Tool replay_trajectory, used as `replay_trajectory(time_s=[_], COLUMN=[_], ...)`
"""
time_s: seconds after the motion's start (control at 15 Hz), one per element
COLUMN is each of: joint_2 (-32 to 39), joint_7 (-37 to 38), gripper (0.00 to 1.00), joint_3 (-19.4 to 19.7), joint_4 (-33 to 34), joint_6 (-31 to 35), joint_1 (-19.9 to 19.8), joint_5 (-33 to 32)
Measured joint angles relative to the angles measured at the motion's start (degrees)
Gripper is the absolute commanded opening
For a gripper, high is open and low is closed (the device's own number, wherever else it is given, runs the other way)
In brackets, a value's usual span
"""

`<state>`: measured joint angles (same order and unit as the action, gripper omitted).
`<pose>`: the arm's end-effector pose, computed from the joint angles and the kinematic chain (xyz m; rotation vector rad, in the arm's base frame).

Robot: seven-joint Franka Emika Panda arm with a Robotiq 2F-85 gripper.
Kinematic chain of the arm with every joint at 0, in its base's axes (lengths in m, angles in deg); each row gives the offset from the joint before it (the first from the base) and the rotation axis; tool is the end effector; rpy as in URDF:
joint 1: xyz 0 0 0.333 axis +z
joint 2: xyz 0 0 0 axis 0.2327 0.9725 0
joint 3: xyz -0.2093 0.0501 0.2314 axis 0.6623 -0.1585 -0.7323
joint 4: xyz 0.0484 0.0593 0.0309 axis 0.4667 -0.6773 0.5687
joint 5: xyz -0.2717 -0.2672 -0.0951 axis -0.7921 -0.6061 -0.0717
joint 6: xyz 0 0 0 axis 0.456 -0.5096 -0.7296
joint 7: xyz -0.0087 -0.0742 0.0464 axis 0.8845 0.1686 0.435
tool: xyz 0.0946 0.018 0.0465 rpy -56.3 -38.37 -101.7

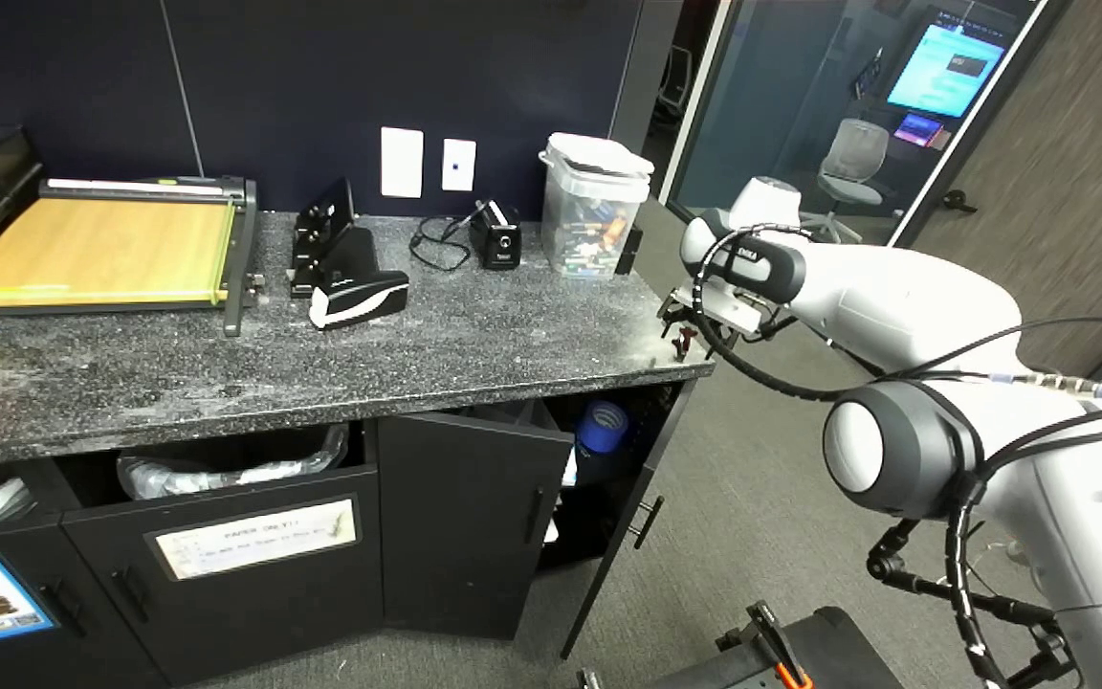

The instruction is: Move the red object to the left

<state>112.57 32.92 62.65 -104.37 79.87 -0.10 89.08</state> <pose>0.7873 -0.2214 0.2449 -2.8873 1.1365 -0.1986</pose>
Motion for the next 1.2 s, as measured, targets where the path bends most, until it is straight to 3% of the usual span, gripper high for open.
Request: replay_trajectory(time_s=[0.07, 0.2, 0.8, 1.2], joint_2=[1.12, 2.98, 4.92, 5.4], joint_7=[0.54, 1.49, 3.57, 2.48], gripper=[0.74, 0.71, 0.02, 0.04], joint_3=[0.03, 0.14, 2.24, 2.04], joint_4=[1.37, 3.71, 6.74, 8.74], joint_6=[0.03, 0.04, 0.62, 0.47], joint_1=[0.0, 0.0, 0.1, 0.33], joint_5=[-0.16, -0.47, -2.55, -2.86])
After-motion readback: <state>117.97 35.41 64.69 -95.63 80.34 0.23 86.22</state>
